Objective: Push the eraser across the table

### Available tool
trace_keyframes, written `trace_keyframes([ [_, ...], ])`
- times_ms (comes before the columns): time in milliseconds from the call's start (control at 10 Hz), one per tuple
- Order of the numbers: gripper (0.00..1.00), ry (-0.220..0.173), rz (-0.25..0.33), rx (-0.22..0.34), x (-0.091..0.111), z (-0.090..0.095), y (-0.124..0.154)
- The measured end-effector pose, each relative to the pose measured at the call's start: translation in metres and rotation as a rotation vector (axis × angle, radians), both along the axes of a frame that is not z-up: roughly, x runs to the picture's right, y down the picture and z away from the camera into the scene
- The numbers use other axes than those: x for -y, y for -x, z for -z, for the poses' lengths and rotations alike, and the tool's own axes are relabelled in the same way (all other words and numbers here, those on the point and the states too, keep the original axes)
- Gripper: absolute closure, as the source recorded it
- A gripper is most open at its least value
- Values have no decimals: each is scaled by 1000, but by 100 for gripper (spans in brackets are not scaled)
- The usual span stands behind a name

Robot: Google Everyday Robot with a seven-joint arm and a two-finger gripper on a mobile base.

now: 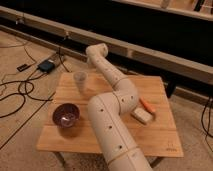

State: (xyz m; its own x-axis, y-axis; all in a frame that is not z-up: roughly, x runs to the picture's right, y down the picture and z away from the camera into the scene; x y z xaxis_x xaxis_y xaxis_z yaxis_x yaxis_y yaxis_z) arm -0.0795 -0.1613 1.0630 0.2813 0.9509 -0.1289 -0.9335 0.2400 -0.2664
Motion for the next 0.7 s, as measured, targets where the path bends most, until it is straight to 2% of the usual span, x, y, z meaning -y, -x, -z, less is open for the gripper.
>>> trace_keyframes([
  [200, 90, -19, 9, -22, 9, 4, -14],
  [400, 88, -20, 5, -28, 10, 4, -19],
  [700, 61, -20, 6, -25, 10, 4, -16],
])
